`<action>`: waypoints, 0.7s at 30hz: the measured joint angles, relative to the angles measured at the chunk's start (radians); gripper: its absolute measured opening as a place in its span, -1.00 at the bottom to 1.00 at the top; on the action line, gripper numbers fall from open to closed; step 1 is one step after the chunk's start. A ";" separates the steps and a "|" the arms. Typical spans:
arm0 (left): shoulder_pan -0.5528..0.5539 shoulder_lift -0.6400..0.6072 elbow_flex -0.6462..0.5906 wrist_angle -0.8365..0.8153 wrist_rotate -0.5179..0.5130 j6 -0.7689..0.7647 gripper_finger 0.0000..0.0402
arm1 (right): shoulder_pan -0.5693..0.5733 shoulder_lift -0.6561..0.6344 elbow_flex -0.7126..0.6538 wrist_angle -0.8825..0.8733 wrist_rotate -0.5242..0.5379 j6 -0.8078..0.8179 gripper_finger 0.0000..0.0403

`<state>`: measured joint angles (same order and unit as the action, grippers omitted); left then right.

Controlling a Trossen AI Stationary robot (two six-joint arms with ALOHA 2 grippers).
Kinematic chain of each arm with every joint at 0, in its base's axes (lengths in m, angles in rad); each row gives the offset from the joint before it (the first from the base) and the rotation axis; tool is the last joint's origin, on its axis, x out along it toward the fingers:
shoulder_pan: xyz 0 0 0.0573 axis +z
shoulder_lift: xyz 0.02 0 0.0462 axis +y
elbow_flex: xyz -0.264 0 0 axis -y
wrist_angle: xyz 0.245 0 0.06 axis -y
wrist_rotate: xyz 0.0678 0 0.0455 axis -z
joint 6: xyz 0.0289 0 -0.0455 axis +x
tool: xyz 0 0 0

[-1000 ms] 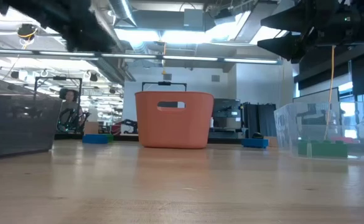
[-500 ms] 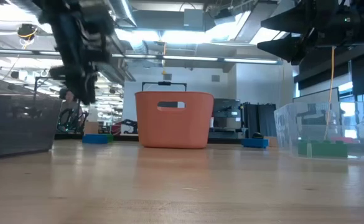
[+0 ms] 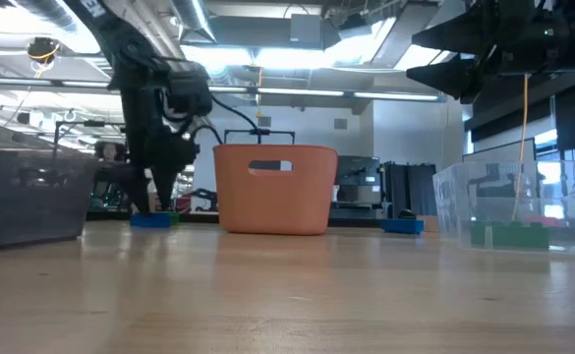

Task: Sort & place blocks by color
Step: Put the top left blue game piece into the orange bin

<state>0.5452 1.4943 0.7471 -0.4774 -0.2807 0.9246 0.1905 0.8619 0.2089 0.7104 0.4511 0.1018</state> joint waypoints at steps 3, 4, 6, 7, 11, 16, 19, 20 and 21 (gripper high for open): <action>0.028 0.030 0.000 0.014 -0.001 0.019 0.05 | 0.000 0.000 0.000 -0.007 0.000 0.023 0.79; 0.036 0.037 0.000 0.010 -0.001 0.021 0.05 | 0.000 0.000 0.000 -0.011 0.000 0.025 0.79; 0.046 0.048 0.000 0.006 0.003 0.020 0.05 | 0.000 0.000 0.000 -0.023 0.000 0.026 0.79; 0.050 0.049 0.000 0.004 0.008 0.011 0.05 | 0.000 0.000 0.000 -0.030 0.000 0.027 0.79; 0.041 0.044 0.000 -0.035 0.014 -0.019 0.05 | 0.000 0.000 0.000 -0.047 0.000 0.028 0.79; 0.001 0.030 -0.002 -0.093 0.012 -0.064 0.05 | 0.000 0.000 0.000 -0.047 0.000 0.027 0.79; -0.030 0.030 -0.002 -0.106 0.011 -0.103 0.05 | 0.000 0.000 0.000 -0.047 0.000 0.026 0.79; -0.041 0.030 -0.002 -0.112 0.011 -0.105 0.05 | 0.000 0.000 0.000 -0.047 0.000 0.026 0.79; -0.050 0.030 -0.002 -0.116 0.012 -0.104 0.05 | 0.000 0.000 0.000 -0.047 0.000 0.026 0.79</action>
<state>0.4950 1.5238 0.7456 -0.5938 -0.2686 0.8207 0.1905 0.8619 0.2089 0.6636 0.4515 0.1280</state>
